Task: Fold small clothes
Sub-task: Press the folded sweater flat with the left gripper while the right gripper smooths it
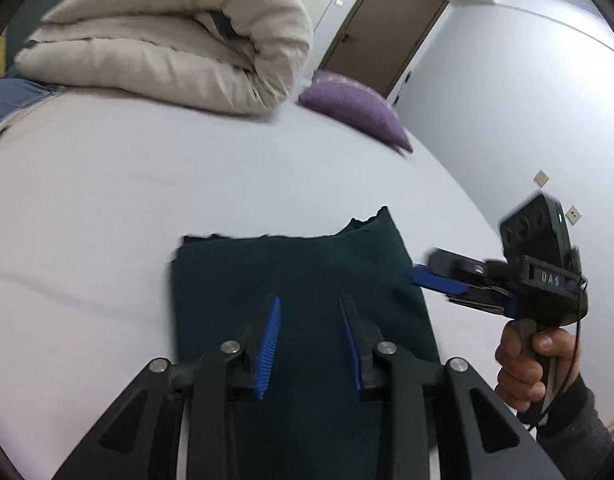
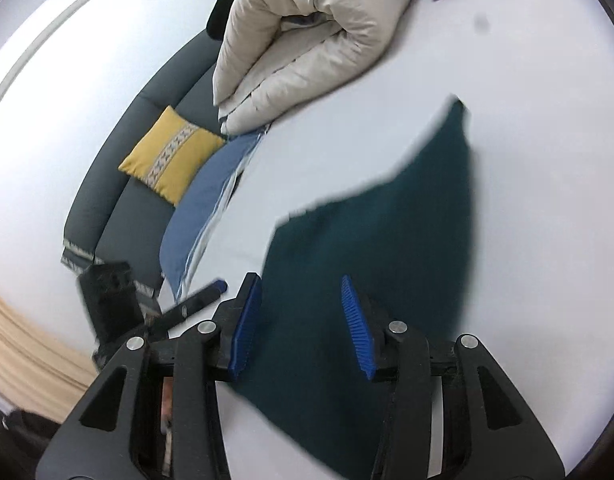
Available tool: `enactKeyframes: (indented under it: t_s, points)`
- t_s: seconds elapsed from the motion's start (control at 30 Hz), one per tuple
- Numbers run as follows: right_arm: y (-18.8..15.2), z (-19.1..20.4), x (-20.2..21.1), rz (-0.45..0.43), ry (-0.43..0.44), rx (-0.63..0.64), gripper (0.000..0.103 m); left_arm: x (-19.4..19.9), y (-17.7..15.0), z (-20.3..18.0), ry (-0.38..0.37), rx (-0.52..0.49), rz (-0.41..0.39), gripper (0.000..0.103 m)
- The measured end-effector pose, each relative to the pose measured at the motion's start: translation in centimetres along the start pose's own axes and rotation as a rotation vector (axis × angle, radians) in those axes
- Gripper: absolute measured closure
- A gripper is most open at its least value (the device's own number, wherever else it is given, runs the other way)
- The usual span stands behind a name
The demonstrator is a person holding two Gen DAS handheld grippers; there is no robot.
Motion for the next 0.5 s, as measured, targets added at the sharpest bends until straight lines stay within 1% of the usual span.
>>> enactKeyframes:
  t_s: [0.03,0.07,0.1,0.13,0.17,0.2,0.23,0.27,0.3,0.37,0.4,0.43,0.47,0.5]
  points:
    - [1.1,-0.4,-1.6,0.024,-0.014,-0.026,0.062,-2.3,0.3,0.2,-0.011,0.010,0.039,0.072]
    - [2.0,-1.0,-2.7,0.035,-0.049,-0.052,0.062,-3.7,0.2,0.6,0.005,0.010,0.060,0.072]
    - [3.0,-2.6,-3.9,0.050,-0.101,-0.104,0.062,-4.8,0.0,1.3,0.033,0.011,0.081,0.072]
    - [3.4,-3.6,-4.8,0.062,-0.116,-0.134,0.062,-6.2,-0.6,2.1,0.052,0.024,0.109,0.072]
    - [3.9,-4.6,-5.4,0.071,-0.123,-0.158,0.062,-7.3,-1.3,3.2,0.032,0.057,0.133,0.074]
    - [4.6,-5.9,-6.1,0.069,-0.132,-0.185,0.062,-7.4,-1.5,3.9,0.015,0.075,0.122,0.078]
    - [5.1,-6.7,-6.4,0.067,-0.132,-0.207,0.062,-7.2,-1.8,4.6,-0.008,0.085,0.094,0.083]
    - [5.5,-7.5,-6.8,0.071,-0.114,-0.233,0.063,-7.1,-2.0,4.8,-0.028,0.092,0.081,0.083]
    - [6.1,-8.3,-7.2,0.075,-0.072,-0.268,0.064,-7.0,-2.1,5.0,-0.047,0.100,0.068,0.083]
    - [6.8,-9.2,-7.6,0.064,-0.058,-0.274,0.074,-7.0,-2.4,5.1,-0.062,0.096,0.049,0.083]
    - [7.2,-9.7,-7.8,0.055,-0.049,-0.271,0.076,-7.1,-2.4,5.1,-0.059,0.086,0.044,0.083]
    - [7.6,-10.3,-7.8,0.038,-0.039,-0.273,0.081,-7.2,-2.5,5.0,-0.055,0.074,0.042,0.083]
    - [7.9,-11.1,-8.0,0.024,-0.046,-0.289,0.094,-7.3,-2.5,5.1,-0.059,0.074,0.039,0.083]
    - [8.2,-12.5,-7.8,0.023,-0.057,-0.312,0.103,-7.3,-2.6,5.2,-0.069,0.081,0.037,0.083]
Point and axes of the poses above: each gripper's, at about its wrist camera, not at the fingertips, and x roughly against the way its jaws point, z to its left, y to its top, the point moved 7 cm from there along -x, roughly the way its jaws point, and after that the axes turned 9 degrees about -x, right-handed, at the moved point
